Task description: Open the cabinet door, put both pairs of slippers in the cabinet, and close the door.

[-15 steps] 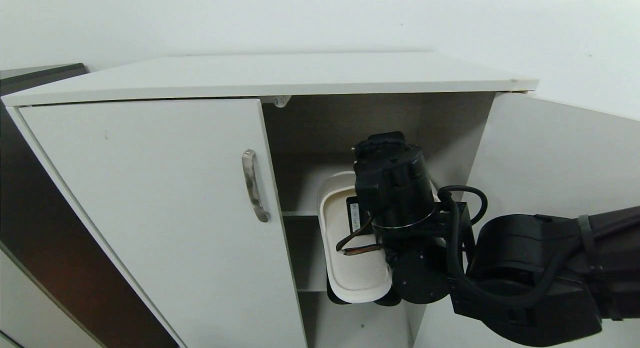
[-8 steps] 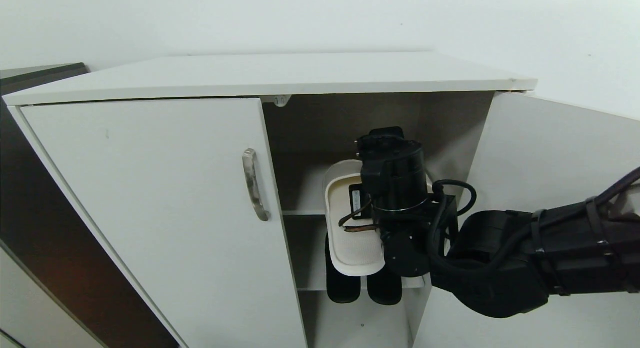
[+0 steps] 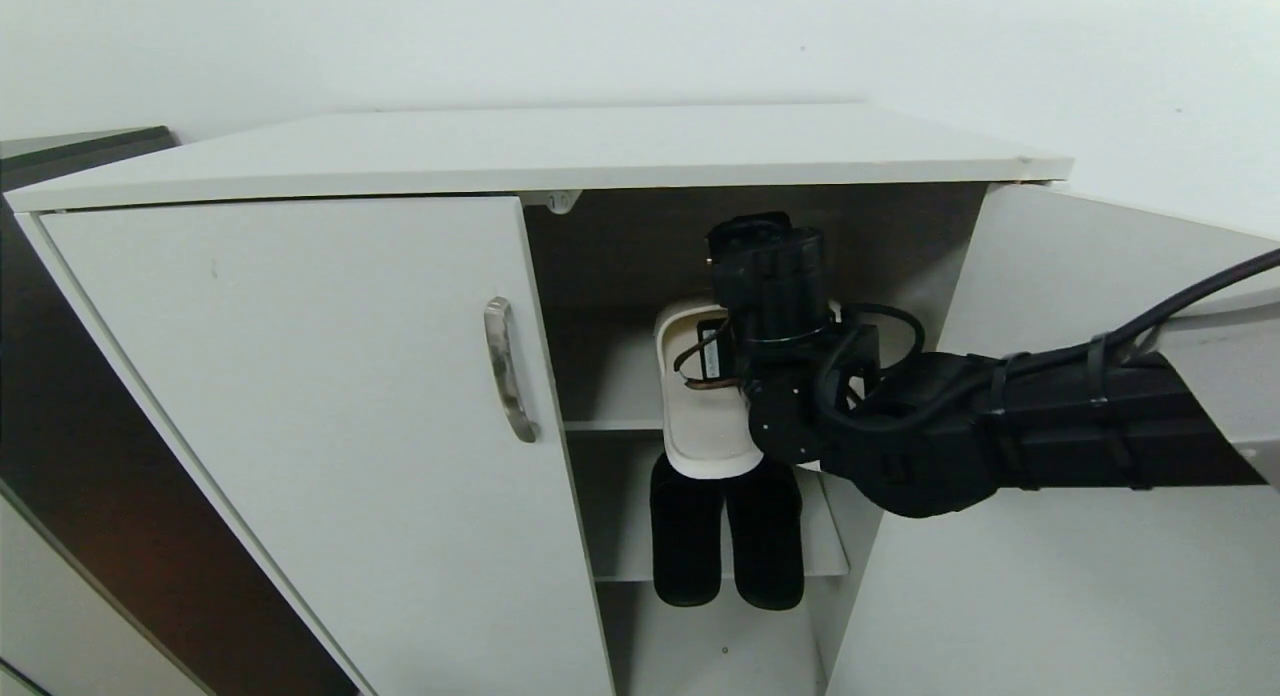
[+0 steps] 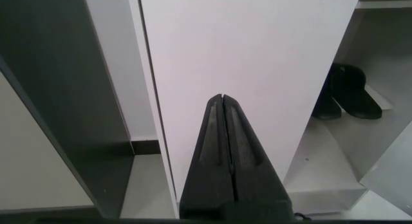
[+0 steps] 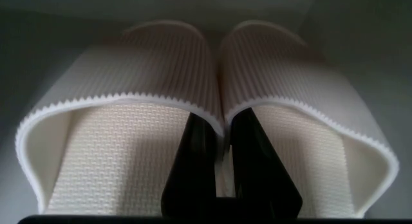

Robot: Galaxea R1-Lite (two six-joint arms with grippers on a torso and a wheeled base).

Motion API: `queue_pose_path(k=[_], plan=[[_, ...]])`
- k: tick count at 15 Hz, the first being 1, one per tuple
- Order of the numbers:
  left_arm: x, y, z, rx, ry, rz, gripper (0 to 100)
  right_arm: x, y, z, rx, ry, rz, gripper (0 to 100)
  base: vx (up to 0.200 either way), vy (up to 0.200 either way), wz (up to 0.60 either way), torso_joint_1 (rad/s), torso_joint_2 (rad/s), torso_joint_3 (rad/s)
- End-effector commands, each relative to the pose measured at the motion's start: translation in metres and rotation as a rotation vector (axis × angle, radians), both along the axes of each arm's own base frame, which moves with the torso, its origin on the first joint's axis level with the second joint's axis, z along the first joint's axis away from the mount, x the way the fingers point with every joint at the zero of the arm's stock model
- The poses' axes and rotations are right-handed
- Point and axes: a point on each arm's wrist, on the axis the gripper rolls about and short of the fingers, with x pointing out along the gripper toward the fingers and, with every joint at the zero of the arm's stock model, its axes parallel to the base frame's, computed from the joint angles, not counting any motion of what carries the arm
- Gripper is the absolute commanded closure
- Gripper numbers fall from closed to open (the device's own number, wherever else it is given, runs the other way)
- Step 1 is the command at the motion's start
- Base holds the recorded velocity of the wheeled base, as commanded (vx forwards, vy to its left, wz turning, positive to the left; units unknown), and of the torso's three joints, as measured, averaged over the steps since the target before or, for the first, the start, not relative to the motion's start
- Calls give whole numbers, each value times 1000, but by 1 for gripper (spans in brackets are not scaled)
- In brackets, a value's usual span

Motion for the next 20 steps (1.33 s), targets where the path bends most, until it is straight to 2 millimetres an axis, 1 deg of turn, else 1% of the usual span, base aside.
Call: queue_pose_path(k=[1, 4, 12, 20], plan=[[0, 0, 0, 0, 1, 0, 100, 16, 7, -4, -2, 2, -14, 100, 0, 0, 0, 0, 0, 0], [0, 0, 0, -2, 1, 0, 100, 23, 11, -7, 3, -1, -16, 100, 0, 0, 0, 0, 0, 0], [0, 0, 0, -2, 1, 0, 100, 31, 15, -9, 3, 3, 0, 100, 0, 0, 0, 0, 0, 0], [0, 0, 0, -2, 1, 0, 100, 37, 13, -16, -8, 16, -11, 100, 0, 0, 0, 0, 0, 0]])
